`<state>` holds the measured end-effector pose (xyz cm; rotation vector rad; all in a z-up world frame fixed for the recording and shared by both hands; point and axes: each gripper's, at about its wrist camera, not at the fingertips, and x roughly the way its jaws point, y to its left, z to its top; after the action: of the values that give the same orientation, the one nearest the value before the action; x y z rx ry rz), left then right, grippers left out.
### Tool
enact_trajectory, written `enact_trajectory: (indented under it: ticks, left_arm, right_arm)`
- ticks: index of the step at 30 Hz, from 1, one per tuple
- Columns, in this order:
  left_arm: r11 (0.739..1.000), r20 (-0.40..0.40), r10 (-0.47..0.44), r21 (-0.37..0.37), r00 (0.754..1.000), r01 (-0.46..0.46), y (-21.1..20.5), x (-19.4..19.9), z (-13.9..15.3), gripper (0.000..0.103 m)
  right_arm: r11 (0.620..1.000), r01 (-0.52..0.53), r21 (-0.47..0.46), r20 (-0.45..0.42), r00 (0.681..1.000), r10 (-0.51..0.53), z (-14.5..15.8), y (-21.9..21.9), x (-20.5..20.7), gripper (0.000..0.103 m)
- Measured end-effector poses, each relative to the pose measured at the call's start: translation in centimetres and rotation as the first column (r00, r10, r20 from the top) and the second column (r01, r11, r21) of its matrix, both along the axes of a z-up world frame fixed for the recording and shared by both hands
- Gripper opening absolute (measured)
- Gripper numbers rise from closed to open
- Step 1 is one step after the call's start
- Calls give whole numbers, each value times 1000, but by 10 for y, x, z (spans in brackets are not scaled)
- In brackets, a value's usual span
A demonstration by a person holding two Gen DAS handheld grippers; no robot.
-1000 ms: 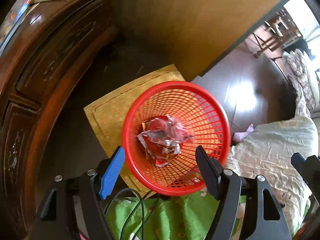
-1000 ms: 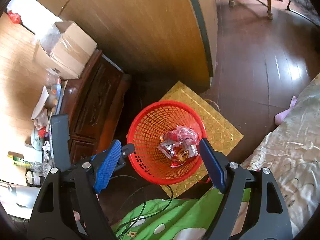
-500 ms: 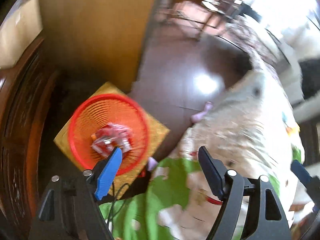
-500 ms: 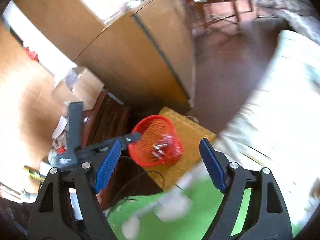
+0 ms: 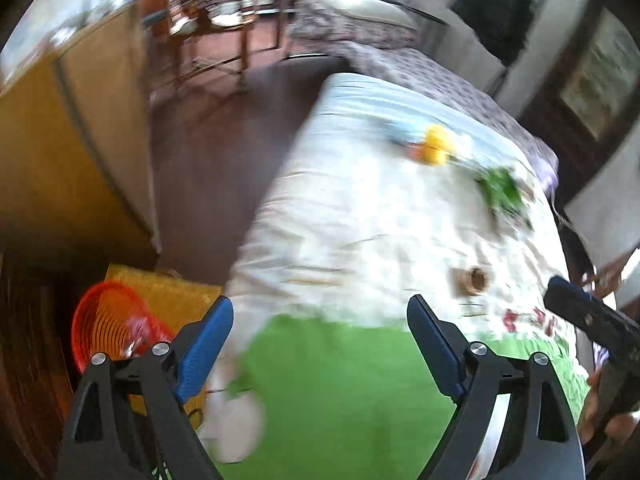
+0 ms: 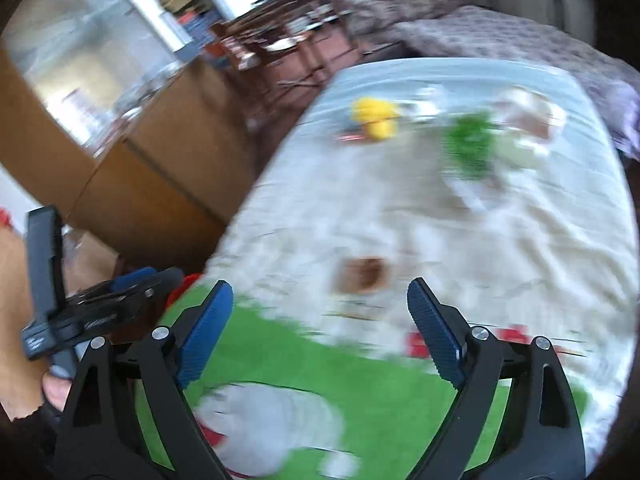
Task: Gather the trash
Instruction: 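Swing both tools back over the quilt, then grasp the brown nut shell with the left tool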
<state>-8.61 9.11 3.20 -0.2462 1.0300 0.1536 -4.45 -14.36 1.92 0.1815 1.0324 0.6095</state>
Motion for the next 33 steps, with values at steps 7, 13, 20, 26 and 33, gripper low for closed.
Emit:
enact_trajectory:
  ticks: [7, 13, 20, 26, 33]
  left_arm:
    - [980, -47, -162, 112, 986, 166, -73, 40, -15, 89]
    - [961, -90, -215, 158, 972, 227, -102, 61, -34, 89]
    - [960, -115, -221, 151, 969, 237, -109, 79, -44, 89]
    - [960, -139, -225, 135, 964, 244, -112, 87, -54, 89]
    - [954, -160, -245, 133, 956, 267, -118, 93, -62, 89]
  right_arm:
    - [992, 106, -63, -13, 994, -107, -16, -50, 26, 90]
    - [986, 148, -74, -32, 988, -151, -34, -67, 38, 90]
    - [980, 176, -87, -58, 982, -182, -46, -73, 50, 90]
    - [977, 195, -85, -82, 976, -202, -53, -76, 57, 90]
    - [971, 217, -106, -84, 971, -226, -57, -76, 59, 90]
